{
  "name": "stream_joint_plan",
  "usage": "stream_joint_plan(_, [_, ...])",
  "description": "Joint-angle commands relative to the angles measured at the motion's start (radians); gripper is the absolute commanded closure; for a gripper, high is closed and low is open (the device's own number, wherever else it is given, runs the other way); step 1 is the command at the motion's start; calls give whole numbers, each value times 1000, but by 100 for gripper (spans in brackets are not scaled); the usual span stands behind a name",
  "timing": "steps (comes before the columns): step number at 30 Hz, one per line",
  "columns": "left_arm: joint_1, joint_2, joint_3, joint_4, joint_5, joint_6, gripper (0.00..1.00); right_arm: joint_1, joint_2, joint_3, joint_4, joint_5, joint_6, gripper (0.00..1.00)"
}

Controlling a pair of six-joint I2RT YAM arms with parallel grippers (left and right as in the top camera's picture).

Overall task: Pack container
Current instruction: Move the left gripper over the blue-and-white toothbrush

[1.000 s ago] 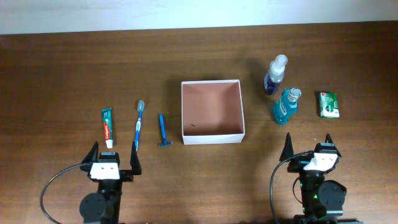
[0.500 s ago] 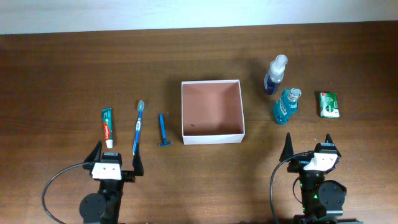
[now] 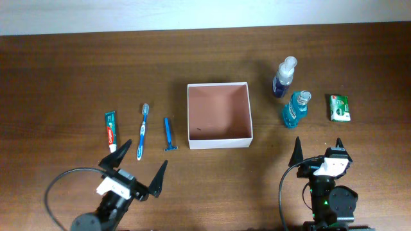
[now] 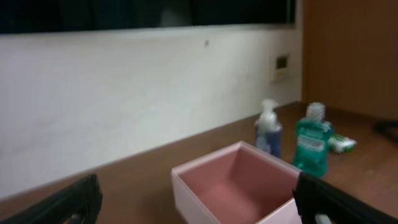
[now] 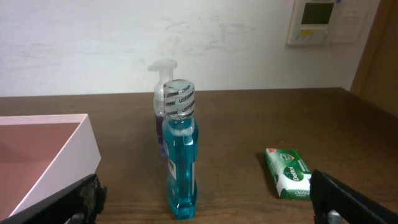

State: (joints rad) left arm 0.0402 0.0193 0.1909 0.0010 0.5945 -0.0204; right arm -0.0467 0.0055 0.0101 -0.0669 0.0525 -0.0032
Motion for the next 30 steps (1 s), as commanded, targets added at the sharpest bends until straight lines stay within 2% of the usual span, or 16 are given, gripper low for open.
stream_joint_plan(1, [-3, 61, 203, -111, 46, -7, 1, 7, 0, -5, -8, 19, 4, 2])
stream_joint_plan(7, [-3, 365, 623, -633, 46, 117, 1, 7, 0, -5, -8, 19, 4, 2])
stream_joint_plan(12, [-3, 629, 900, -896, 95, 184, 1, 7, 0, -5, -8, 19, 4, 2])
stream_joint_plan(14, [-3, 708, 969, -923, 143, 182, 1, 7, 0, -5, -8, 19, 4, 2])
stream_joint_plan(17, [-3, 766, 982, -922, 192, 183, 1, 7, 0, -5, -8, 19, 4, 2])
stream_joint_plan(22, [-3, 863, 983, -893, 174, 177, 1, 7, 0, -5, -8, 19, 4, 2])
stream_joint_plan(26, [-12, 962, 1017, -936, -89, 42, 1, 7, 0, -5, -8, 19, 4, 2])
stream_joint_plan(30, [-54, 1126, 1080, -1078, -247, 34, 1, 7, 0, -5, -8, 19, 4, 2])
